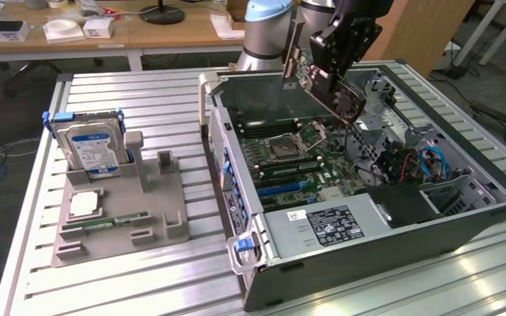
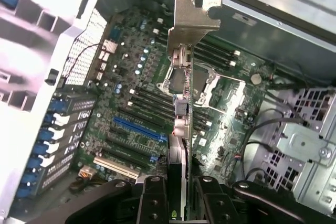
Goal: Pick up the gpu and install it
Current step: 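Insert the gpu into the slot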
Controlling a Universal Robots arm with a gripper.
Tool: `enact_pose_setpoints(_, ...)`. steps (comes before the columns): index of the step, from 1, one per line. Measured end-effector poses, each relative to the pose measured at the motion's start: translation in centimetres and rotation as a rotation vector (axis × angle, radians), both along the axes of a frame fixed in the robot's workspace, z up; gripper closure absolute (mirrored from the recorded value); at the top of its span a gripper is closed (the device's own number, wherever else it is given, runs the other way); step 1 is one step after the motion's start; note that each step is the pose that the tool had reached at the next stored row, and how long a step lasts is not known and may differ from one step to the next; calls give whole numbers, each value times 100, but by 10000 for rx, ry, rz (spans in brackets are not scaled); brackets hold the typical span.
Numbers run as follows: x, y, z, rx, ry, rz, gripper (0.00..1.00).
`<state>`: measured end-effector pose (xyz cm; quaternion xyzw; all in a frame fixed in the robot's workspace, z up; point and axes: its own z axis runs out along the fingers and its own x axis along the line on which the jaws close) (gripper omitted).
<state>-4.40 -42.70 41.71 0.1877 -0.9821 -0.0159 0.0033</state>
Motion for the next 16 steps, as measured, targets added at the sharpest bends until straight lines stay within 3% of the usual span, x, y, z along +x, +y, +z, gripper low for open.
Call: enact_pose_setpoints(16,0,-1,-30,0,1,2743,74)
